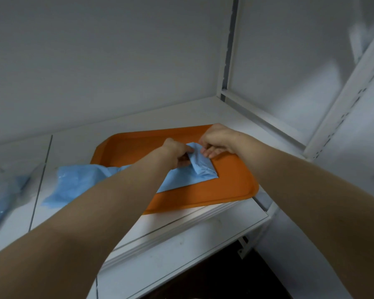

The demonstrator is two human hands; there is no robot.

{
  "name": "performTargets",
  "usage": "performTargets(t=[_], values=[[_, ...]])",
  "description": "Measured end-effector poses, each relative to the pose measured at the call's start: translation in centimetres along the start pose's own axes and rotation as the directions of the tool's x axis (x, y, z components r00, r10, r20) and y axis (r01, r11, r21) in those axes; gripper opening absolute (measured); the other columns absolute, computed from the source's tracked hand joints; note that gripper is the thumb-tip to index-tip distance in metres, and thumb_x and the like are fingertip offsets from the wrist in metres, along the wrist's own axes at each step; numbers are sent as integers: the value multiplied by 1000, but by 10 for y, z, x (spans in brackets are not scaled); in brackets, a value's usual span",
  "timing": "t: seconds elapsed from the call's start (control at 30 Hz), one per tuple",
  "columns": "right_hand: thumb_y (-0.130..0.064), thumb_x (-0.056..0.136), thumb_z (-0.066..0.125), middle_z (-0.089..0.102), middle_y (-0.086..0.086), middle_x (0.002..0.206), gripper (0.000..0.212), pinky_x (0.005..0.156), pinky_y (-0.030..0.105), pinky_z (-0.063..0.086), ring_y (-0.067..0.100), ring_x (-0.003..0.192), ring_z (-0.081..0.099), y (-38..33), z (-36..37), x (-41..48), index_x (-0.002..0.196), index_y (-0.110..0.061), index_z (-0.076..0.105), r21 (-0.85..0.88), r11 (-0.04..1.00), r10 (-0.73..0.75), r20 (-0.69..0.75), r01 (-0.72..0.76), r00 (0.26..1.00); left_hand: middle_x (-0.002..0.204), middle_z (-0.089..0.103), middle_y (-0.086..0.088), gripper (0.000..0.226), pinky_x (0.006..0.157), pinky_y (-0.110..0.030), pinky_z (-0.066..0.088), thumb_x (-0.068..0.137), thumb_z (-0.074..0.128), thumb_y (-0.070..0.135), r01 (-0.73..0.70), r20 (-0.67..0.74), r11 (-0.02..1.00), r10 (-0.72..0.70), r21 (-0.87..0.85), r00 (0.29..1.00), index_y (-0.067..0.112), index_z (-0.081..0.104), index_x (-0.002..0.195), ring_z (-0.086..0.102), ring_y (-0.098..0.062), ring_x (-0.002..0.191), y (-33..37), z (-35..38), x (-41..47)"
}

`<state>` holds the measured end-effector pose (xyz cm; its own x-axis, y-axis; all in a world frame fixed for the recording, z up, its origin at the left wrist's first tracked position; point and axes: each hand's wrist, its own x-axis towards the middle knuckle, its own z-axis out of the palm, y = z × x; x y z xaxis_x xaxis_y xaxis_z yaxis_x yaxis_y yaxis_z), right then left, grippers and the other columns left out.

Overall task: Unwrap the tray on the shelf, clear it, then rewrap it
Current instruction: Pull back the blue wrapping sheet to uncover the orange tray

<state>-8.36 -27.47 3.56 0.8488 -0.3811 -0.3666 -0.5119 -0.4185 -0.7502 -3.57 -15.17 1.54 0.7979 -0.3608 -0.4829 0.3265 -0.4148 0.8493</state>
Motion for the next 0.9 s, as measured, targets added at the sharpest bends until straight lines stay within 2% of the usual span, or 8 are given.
performTargets(t=[0.1,0.23,0.27,0.33,0.43,0.53,0.63,0.9], values=[[1,87,59,68,13,84,22,66,26,57,14,63,63,7,-3,2,106,-4,66,-128,989,-79,-42,73,996,78,54,-17,10,66,-34,55,86,60,-6,-24,-64,990,34,140,997,-4,52,91,61,-29,81,-4,-4,1],[-1,82,70,68,12,105,28,73,26,58,16,84,64,12,4,-2,110,-6,68,-194,966,-166,45,171,985,63,46,-15,21,55,-36,50,80,61,-3,-113,-93,874,177,472,980,4,46,68,54,-26,58,-6,-5,2],[-1,82,70,67,12,108,30,74,25,58,16,87,63,13,7,-2,111,-5,68,-216,960,-166,71,178,984,73,53,-18,12,65,-39,51,80,63,1,-136,-88,795,232,592,969,4,53,76,59,-28,70,-5,-4,-2],[3,83,66,64,11,109,32,75,26,57,17,90,61,14,11,-1,114,-4,66,-261,951,-145,96,165,985,115,53,-18,34,90,-39,48,82,64,6,-166,-99,604,380,779,920,6,56,114,55,-32,110,-8,-4,1],[7,88,55,61,9,91,28,72,30,57,22,79,62,16,11,4,113,-1,65,-249,963,-108,4,106,994,129,48,-12,39,94,-34,42,89,55,9,-405,110,379,603,832,790,13,52,128,48,-29,120,-11,-3,-1],[1,90,53,62,15,78,22,77,38,58,26,71,62,19,9,8,108,2,66,-264,964,-56,-76,34,996,145,38,-13,59,108,-35,31,96,46,42,-490,376,159,457,857,806,11,34,145,36,-28,134,-19,-1,-4],[0,89,57,64,15,82,24,72,33,58,21,66,62,21,14,10,112,3,64,-293,956,2,-55,-18,998,161,1,-6,79,120,-42,2,94,23,61,-461,452,-26,253,887,856,13,1,152,2,-22,149,-34,-2,1],[-18,88,64,62,11,70,18,49,28,54,18,54,58,18,15,9,84,-3,56,-322,939,112,-51,-122,992,157,-23,-4,91,118,-41,-10,88,23,71,-459,447,47,162,887,880,17,-19,149,-16,-19,147,-41,-5,3]])
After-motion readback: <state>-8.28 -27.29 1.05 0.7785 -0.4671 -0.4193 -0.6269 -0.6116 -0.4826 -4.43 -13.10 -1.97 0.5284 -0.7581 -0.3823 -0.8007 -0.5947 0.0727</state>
